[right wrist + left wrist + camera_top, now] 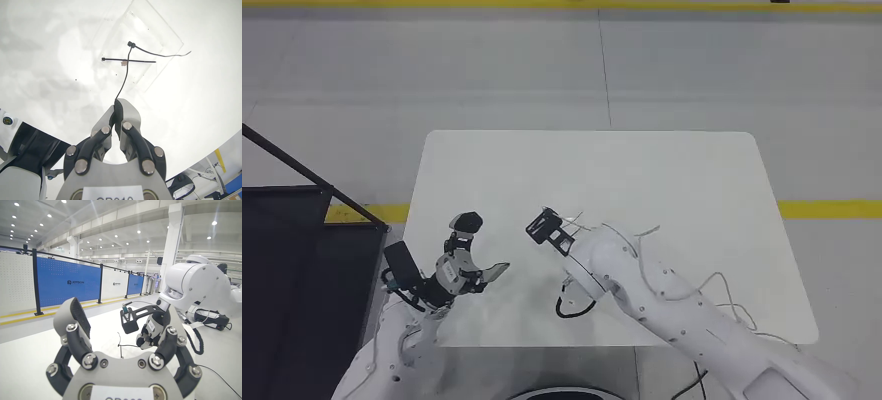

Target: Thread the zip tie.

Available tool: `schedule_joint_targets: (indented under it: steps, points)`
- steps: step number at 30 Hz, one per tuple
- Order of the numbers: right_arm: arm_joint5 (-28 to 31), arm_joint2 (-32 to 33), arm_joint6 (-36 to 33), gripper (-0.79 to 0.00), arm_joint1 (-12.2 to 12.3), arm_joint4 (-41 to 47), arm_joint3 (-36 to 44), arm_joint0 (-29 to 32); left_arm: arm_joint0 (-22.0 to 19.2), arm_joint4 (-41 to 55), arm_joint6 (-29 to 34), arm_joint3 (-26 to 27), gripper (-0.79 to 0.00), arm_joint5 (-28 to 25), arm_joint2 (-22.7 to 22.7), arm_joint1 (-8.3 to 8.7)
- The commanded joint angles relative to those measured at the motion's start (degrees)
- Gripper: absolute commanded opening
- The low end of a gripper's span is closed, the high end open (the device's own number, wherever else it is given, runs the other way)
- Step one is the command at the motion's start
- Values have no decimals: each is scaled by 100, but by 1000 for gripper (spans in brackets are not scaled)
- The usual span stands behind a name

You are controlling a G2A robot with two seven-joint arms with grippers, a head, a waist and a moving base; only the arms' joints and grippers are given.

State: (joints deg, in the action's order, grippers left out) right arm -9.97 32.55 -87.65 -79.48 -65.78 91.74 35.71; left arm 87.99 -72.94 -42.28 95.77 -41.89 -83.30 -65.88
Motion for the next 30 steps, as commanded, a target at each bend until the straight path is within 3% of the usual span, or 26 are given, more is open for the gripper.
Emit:
schedule_joint_targets:
  steps: [1, 3, 21, 23, 24, 28, 30]
  points:
    - [0, 5, 8, -690, -40, 14, -77, -29, -17, -15, -16, -21, 0, 1, 18, -1]
    - [-3, 19, 15, -643, -70, 13, -132, -36, -28, -35, -23, -30, 0, -3, 27, 1]
    - [47, 407, 157, -493, -142, -254, 85, 256, 89, 128, -415, 8, 0, 29, -271, 30]
    - [42, 565, 244, -397, -104, -309, 301, 390, 133, 137, -473, 51, 0, 38, -317, 34]
    - [37, 667, 302, -268, -77, -342, 456, 481, 156, 149, -502, 76, 0, 48, -342, 35]
    - [65, 1158, 650, -123, 76, -565, 1225, 1047, 230, 170, -536, 154, 0, 67, -398, 39]
    - [73, 1435, 931, -3, 164, -720, 1694, 1442, 230, 170, -536, 154, 0, 67, -398, 39]
